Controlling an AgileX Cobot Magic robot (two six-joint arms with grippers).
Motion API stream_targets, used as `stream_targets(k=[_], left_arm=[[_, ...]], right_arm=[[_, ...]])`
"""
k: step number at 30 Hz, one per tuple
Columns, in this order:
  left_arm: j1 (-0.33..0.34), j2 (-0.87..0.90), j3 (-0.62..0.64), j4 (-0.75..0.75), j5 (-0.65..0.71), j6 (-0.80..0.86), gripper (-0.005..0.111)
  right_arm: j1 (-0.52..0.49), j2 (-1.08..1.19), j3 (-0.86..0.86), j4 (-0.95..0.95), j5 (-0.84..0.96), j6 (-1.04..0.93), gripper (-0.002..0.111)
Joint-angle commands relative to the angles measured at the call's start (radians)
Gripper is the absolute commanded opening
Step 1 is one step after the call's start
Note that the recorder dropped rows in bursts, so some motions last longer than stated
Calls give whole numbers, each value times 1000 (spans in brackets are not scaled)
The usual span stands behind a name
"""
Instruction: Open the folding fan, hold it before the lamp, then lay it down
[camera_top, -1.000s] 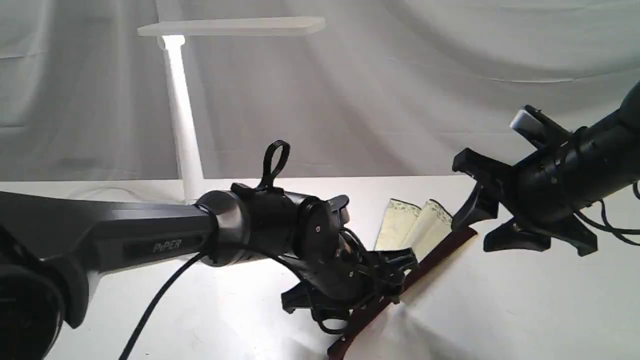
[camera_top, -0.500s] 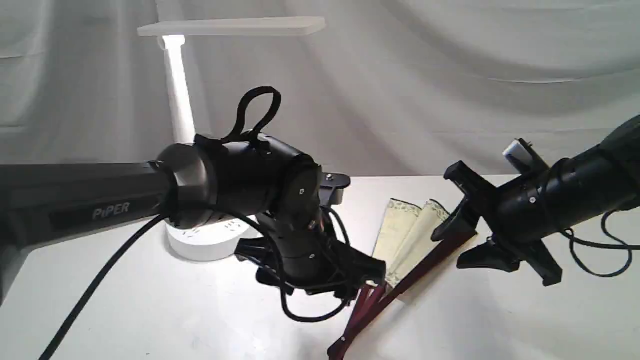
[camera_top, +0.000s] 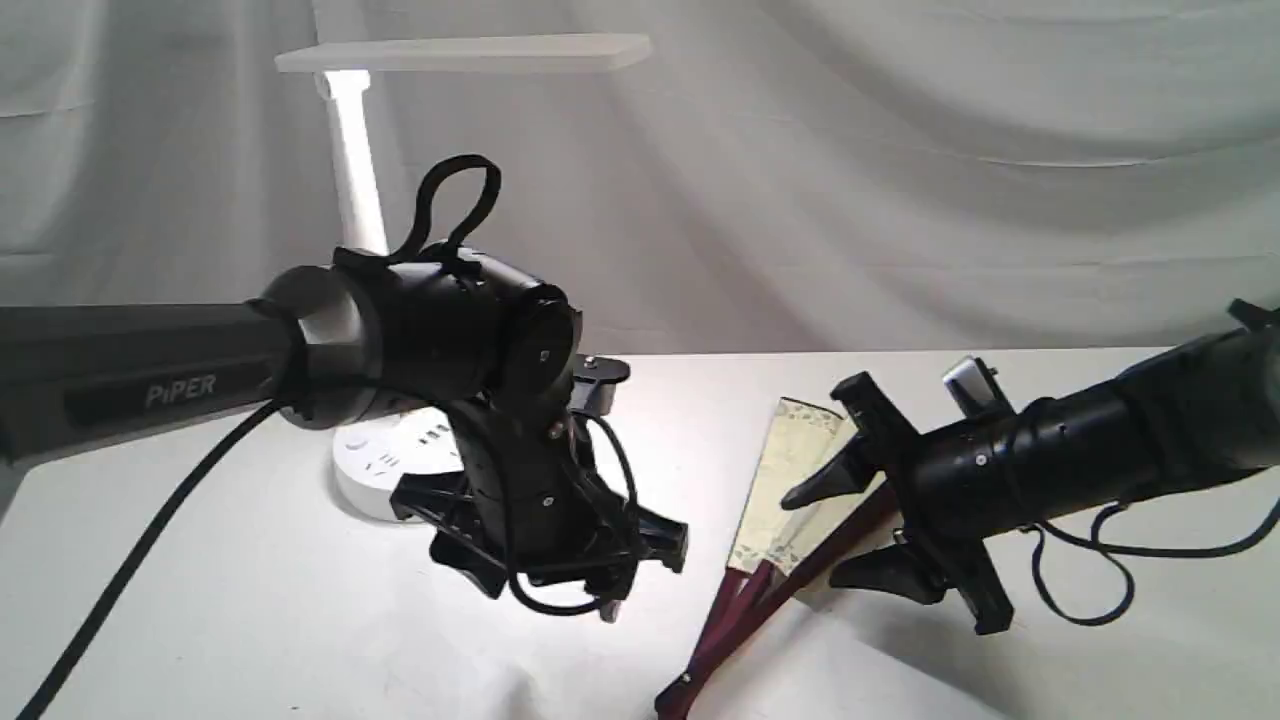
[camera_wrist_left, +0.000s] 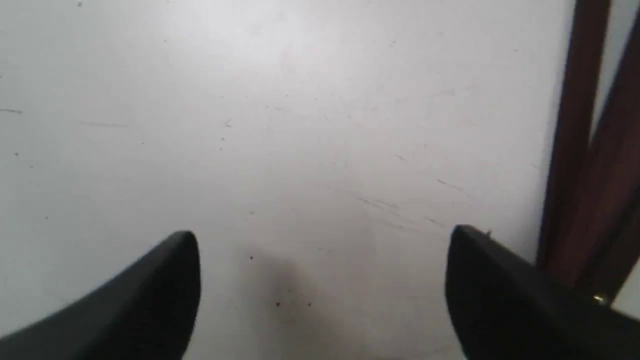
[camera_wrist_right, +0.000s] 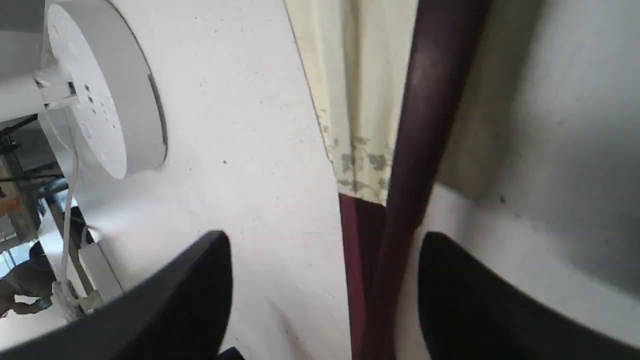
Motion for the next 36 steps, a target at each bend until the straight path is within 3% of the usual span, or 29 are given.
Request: stream_targets(k=[1, 19, 27, 36], left_arm=[[5, -13, 4, 2, -10, 5, 67], [5, -13, 4, 2, -36, 45, 67], [5, -13, 4, -2, -29, 45, 67], [5, 6, 4, -107, -53, 103, 67]], right_arm=[[37, 1, 6, 41, -90, -8, 55], [64, 33, 6, -46, -77, 14, 55], [64, 33, 6, -45, -216, 16, 55], [72, 85, 6, 178, -197, -91, 55]])
